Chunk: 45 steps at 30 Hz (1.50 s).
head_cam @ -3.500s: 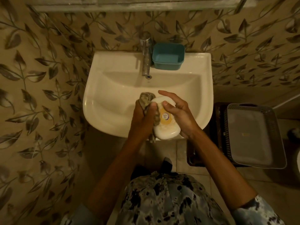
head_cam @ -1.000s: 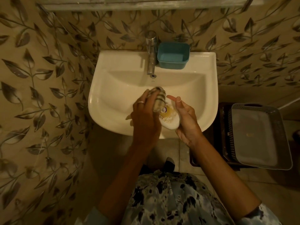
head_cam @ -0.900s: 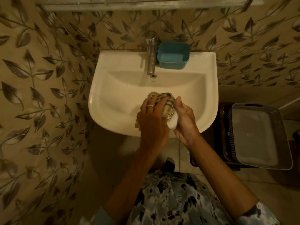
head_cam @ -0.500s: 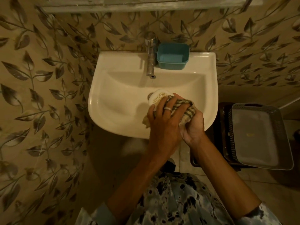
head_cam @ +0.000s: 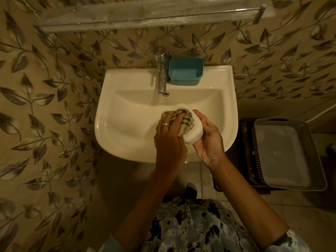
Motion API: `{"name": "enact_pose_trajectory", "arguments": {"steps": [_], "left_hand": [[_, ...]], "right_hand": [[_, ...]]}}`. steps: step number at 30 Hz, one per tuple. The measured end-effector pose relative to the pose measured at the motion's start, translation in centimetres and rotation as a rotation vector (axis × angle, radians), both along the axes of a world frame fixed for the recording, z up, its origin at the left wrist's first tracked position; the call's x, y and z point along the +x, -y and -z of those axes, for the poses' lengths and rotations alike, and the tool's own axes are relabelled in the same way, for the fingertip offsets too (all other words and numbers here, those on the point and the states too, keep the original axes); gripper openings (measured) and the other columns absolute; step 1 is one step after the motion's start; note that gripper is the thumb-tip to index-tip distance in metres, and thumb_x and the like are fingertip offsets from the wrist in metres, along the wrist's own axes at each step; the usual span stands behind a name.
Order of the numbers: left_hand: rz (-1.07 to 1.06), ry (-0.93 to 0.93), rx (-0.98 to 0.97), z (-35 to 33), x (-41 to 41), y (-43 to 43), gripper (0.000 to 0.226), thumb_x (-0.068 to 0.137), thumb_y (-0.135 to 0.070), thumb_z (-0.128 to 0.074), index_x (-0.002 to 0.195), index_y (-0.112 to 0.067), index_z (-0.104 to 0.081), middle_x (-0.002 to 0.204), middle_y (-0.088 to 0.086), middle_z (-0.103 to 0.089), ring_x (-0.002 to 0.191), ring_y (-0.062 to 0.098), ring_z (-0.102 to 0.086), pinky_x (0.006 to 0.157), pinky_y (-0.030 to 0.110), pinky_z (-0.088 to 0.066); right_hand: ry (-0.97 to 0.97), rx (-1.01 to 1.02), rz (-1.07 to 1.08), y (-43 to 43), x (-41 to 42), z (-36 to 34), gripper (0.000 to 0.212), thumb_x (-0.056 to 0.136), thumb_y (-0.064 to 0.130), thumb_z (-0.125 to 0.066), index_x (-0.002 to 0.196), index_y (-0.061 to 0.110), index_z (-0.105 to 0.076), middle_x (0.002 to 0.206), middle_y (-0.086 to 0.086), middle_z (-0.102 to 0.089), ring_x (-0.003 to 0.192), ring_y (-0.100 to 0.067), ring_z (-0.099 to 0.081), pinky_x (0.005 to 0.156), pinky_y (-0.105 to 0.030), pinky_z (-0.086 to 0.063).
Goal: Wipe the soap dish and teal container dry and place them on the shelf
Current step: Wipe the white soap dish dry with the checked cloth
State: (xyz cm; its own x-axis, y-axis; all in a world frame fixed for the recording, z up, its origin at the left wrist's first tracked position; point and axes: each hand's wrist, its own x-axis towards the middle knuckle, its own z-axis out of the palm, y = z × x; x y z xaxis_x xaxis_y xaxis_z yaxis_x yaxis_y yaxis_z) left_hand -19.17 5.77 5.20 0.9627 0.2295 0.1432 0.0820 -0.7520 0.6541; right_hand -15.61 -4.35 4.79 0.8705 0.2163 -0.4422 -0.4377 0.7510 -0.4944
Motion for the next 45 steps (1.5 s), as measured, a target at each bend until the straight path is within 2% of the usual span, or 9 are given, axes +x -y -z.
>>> {"name": "enact_pose_trajectory", "arguments": {"steps": [6, 10, 13, 17, 22, 27, 30, 36, 45], "left_hand": [[0.087, -0.034, -0.037, -0.3, -3.0, 2.8, 0.055, 0.086, -0.025, -0.028, 0.138, -0.024, -0.046, 0.151, 0.004, -0.033, 0.143, 0.022, -0.022, 0.115, 0.042, -0.026], [0.124, -0.102, 0.046, -1.2, -1.5, 2.3, 0.061, 0.083, -0.037, -0.024, 0.14, -0.025, -0.044, 0.15, 0.006, -0.035, 0.14, 0.024, -0.026, 0.114, 0.045, -0.028], [0.104, -0.119, 0.067, -1.3, 0.3, 1.3, 0.059, 0.087, -0.039, -0.027, 0.14, -0.018, -0.044, 0.147, 0.013, -0.039, 0.138, 0.031, -0.03, 0.11, 0.049, -0.032], [0.013, -0.12, -0.068, -1.0, 2.6, -0.6, 0.048, 0.093, -0.021, -0.038, 0.139, -0.009, -0.043, 0.142, 0.017, -0.044, 0.132, 0.031, -0.037, 0.109, 0.048, -0.034], [-0.12, -0.175, -0.326, -0.7, 3.1, -1.2, 0.053, 0.09, -0.02, -0.041, 0.142, -0.012, -0.037, 0.139, 0.016, -0.044, 0.128, 0.029, -0.041, 0.11, 0.042, -0.034], [-0.094, -0.096, -0.209, -0.9, 1.7, 0.5, 0.052, 0.087, -0.023, -0.035, 0.136, -0.014, -0.048, 0.143, 0.012, -0.044, 0.134, 0.027, -0.038, 0.11, 0.047, -0.034], [-0.012, -0.052, -0.107, -0.7, -0.1, 2.3, 0.048, 0.091, -0.022, -0.033, 0.137, -0.02, -0.046, 0.151, 0.006, -0.035, 0.142, 0.022, -0.026, 0.114, 0.047, -0.028], [0.026, 0.011, -0.189, 0.4, -3.2, 2.7, 0.051, 0.09, -0.024, -0.032, 0.14, -0.025, -0.042, 0.154, -0.001, -0.027, 0.144, 0.018, -0.021, 0.113, 0.046, -0.029], [0.117, 0.103, -0.134, 1.8, -3.0, 1.3, 0.047, 0.092, -0.016, -0.036, 0.137, -0.024, -0.045, 0.152, 0.005, -0.032, 0.144, 0.022, -0.022, 0.107, 0.055, -0.034]], "right_hand": [[-0.127, 0.018, -0.039, 0.4, 0.2, 0.8, 0.04, 0.103, 0.016, -0.034, 0.14, 0.006, -0.045, 0.132, -0.029, -0.054, 0.121, -0.04, -0.055, 0.103, -0.047, -0.046], [-0.134, 0.026, -0.096, 0.2, 0.0, 0.5, 0.034, 0.098, 0.014, -0.043, 0.129, 0.009, -0.056, 0.129, -0.027, -0.056, 0.119, -0.038, -0.056, 0.106, -0.045, -0.044], [0.002, -0.041, -0.168, 0.2, -0.6, 0.2, 0.037, 0.1, 0.005, -0.035, 0.133, -0.001, -0.051, 0.127, -0.027, -0.056, 0.111, -0.033, -0.057, 0.096, -0.039, -0.05], [0.051, -0.087, -0.167, 0.1, -0.8, 0.0, 0.04, 0.103, 0.011, -0.031, 0.14, 0.0, -0.044, 0.135, -0.02, -0.055, 0.117, -0.032, -0.057, 0.098, -0.042, -0.048], [0.057, -0.118, -0.17, 0.0, -0.9, 0.0, 0.036, 0.102, 0.014, -0.034, 0.134, 0.008, -0.05, 0.128, -0.008, -0.061, 0.114, -0.025, -0.061, 0.095, -0.038, -0.052], [0.08, -0.163, -0.189, -0.4, -0.8, 0.0, 0.038, 0.102, 0.012, -0.035, 0.135, 0.003, -0.05, 0.129, -0.018, -0.061, 0.114, -0.029, -0.06, 0.1, -0.041, -0.048], [0.066, -0.197, -0.195, -0.3, -0.3, 0.0, 0.033, 0.1, 0.007, -0.038, 0.125, -0.001, -0.058, 0.117, -0.024, -0.063, 0.103, -0.034, -0.062, 0.088, -0.037, -0.054], [-0.061, -0.197, -0.108, -0.9, 0.2, 0.4, 0.034, 0.096, 0.005, -0.048, 0.122, 0.018, -0.065, 0.127, -0.019, -0.062, 0.113, -0.035, -0.063, 0.1, -0.044, -0.05], [-0.075, -0.099, -0.041, -0.7, 0.4, 0.1, 0.036, 0.103, 0.016, -0.036, 0.133, 0.013, -0.056, 0.125, -0.02, -0.064, 0.112, -0.035, -0.064, 0.09, -0.041, -0.057]]}}
